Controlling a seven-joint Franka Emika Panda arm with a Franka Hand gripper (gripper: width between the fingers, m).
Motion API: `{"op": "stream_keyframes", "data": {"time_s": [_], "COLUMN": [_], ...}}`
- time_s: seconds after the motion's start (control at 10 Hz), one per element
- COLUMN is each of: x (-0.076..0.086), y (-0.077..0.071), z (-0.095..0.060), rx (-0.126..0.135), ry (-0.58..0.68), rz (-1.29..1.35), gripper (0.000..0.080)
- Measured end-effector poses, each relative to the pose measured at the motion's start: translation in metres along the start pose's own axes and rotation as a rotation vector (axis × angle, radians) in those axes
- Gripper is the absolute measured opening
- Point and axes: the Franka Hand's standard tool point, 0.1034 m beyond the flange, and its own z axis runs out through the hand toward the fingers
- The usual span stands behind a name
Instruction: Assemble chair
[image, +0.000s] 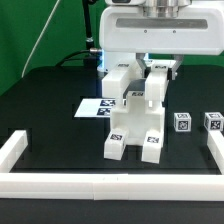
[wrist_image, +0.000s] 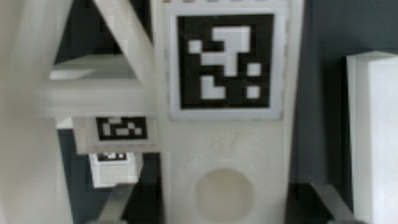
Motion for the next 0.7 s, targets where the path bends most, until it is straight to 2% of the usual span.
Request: {"op": "stream_keyframes", "data": {"time_s": [0.7], "x": [0.0022], "y": [0.0009], "z": [-0.0041], "rx": [0.006], "ry": [0.004], "rz": [0.003], "gripper": [0.0285]}}
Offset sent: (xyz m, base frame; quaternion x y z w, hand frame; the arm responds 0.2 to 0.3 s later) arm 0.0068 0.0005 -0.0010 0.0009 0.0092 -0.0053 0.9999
